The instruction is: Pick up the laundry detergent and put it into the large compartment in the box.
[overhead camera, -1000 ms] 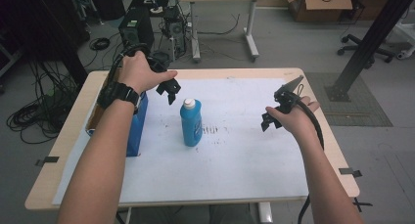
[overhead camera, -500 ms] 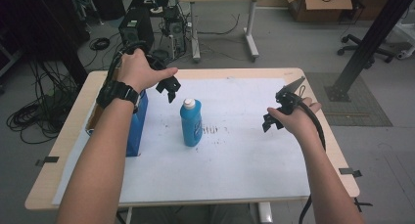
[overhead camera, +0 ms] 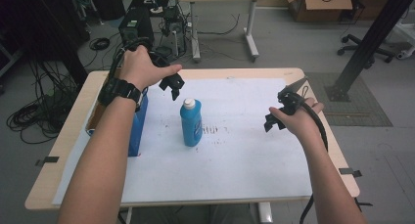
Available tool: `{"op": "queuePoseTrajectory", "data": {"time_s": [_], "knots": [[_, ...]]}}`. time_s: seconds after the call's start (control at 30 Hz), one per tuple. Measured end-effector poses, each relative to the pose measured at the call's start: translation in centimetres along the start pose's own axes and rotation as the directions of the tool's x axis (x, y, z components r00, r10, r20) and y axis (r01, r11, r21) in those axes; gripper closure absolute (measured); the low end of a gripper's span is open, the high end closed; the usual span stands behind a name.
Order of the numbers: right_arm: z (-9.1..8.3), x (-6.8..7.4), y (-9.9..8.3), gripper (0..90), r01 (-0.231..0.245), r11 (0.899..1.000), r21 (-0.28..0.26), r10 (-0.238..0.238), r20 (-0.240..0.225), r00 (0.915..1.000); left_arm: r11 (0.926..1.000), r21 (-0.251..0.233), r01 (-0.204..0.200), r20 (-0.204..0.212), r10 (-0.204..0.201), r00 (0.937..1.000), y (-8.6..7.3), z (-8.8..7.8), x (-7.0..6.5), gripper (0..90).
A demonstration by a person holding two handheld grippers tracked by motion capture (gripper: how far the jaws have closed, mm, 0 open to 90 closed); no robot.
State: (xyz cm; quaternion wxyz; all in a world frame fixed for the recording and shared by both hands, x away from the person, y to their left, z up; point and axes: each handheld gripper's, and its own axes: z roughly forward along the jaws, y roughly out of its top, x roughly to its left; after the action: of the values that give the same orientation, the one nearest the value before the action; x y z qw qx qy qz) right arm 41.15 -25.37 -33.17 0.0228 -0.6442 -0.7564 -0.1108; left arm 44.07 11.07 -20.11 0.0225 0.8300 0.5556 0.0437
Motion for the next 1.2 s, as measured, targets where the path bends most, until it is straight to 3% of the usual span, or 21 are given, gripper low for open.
{"op": "queuePoseTrajectory", "data": {"time_s": [0.23, 0.77, 1.2], "knots": [[0.0, 0.1, 0.0, 4.0, 0.004, 1.0, 0.001, -0.004, -0.001, 1.0, 1.0, -0.001, 0.001, -0.004, -0.001, 1.0, 0.3, -0.2, -0.7, 4.5], [-0.2, -0.6, -0.5, 4.0, -0.006, 1.0, -0.005, 0.006, -0.005, 1.0, 1.0, -0.002, -0.007, -0.015, 0.007, 0.9999, 1.6, -0.2, -4.0, 4.5], [-0.2, -0.8, -0.8, 4.1, -0.001, 1.0, -0.008, 0.001, -0.008, 1.0, 0.9997, 0.003, -0.026, -0.02, 0.026, 0.9995, 2.1, 0.3, -5.9, 4.5]]}}
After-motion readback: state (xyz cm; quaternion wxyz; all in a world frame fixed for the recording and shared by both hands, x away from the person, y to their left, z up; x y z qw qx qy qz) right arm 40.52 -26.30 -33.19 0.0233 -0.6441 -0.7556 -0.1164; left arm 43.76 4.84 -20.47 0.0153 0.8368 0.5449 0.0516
